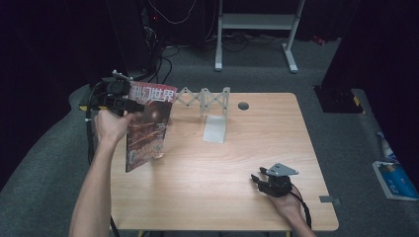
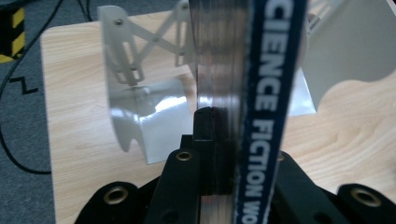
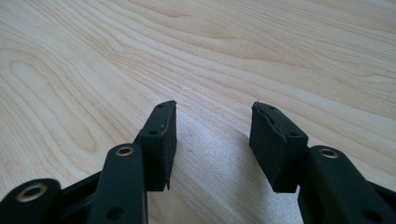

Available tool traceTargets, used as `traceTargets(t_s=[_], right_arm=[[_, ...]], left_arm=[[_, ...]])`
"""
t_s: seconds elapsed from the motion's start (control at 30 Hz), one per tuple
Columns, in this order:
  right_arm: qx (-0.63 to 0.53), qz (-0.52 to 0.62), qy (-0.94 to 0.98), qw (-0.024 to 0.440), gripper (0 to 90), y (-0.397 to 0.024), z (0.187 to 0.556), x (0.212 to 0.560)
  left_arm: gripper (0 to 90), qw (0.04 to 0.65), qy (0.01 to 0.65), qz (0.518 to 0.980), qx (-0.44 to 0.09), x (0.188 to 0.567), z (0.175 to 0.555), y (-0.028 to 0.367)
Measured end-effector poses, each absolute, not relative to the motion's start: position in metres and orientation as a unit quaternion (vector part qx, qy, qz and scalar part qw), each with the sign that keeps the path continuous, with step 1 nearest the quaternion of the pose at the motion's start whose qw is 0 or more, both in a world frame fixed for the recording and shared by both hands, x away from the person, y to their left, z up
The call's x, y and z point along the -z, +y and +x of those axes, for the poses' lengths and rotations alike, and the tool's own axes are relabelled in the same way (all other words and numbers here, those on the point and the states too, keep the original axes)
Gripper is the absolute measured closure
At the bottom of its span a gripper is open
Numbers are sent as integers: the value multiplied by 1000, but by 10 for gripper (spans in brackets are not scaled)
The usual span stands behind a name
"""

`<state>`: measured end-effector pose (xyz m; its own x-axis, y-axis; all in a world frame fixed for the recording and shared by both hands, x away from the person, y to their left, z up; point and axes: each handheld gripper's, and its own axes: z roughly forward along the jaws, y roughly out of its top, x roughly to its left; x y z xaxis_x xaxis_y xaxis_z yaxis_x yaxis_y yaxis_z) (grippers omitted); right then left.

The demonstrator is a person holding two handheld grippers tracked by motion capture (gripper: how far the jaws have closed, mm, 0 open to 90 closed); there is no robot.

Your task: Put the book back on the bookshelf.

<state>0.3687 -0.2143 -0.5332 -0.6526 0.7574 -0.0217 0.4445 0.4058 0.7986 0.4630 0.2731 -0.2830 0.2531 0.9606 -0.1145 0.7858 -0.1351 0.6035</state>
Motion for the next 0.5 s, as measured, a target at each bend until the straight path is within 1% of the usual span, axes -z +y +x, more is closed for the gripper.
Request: traceTargets(t_s=[0.1,0.3,0.5], right_arm=[[-402,369,815,195,511,-214,369,533],[-402,369,815,196,511,-214,369,533],[-402,369,815,196,511,-214,368,533]], left_arm=[[833,290,601,727,-164,282,462,281],[835,319,617,697,-179,282,460,292],[835,332,620,681,-204,285,461,298]])
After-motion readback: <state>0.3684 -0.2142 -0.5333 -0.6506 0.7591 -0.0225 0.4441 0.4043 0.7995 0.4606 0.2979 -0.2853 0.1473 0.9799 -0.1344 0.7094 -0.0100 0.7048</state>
